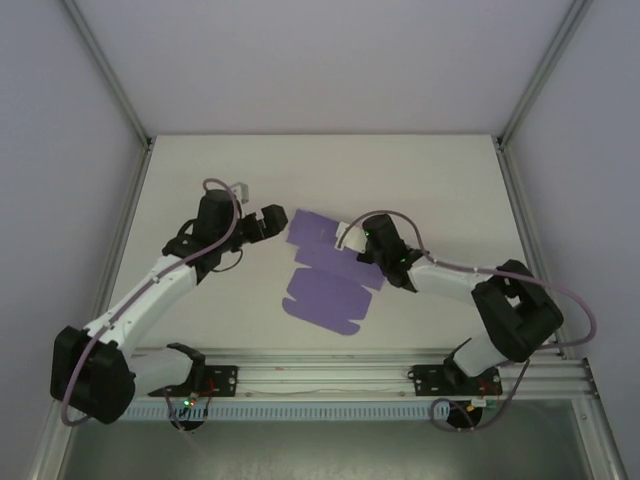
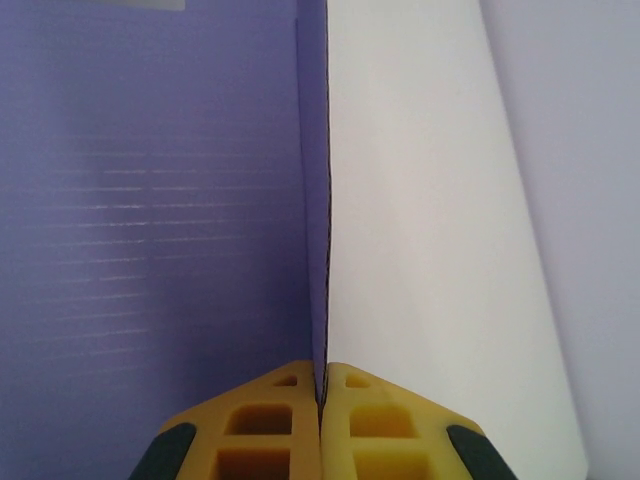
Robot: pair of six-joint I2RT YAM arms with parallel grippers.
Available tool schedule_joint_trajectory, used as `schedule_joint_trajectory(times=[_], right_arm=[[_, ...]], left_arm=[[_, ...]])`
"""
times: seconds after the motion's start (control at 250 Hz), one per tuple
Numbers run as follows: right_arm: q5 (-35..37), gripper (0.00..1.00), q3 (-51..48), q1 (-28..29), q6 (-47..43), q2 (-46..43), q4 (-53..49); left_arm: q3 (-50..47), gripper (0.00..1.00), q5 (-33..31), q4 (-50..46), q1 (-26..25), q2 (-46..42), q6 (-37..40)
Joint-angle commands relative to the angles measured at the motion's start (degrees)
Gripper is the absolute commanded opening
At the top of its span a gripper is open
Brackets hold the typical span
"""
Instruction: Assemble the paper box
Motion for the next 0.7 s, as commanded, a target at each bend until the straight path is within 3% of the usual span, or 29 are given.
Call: schedule_joint_trajectory(times=[0.0,0.248,0.364,0.52,0.695], right_arm=[[0.1,0.00,-1.6,3.2,-5.2,2.3,12.1],[-0.1,0.00,-1.2,4.6,-5.3,4.0,14.2],[-0.6,0.00,-1.5,4.6,-5.0,3.2,13.6],[-0.3,0.00,-2.6,4.6,-4.8,2.5,13.8],[-0.1,0.00,-3.3,4.6,-5.0,2.6,15.8]], left_arm=[[4.8,1.00,8.1,4.4,0.4,4.3,-0.5],[17.7,0.99,12.5,-2.8,0.2,16.8,2.7],[21.8,0.92,14.6,-5.3,-0.5,22.1,4.4],[28.4,0.88,10.7,-13.4,-1.4,27.9,7.8],[33.1,0.87,10.9,-19.3,-2.4,33.0,9.8]])
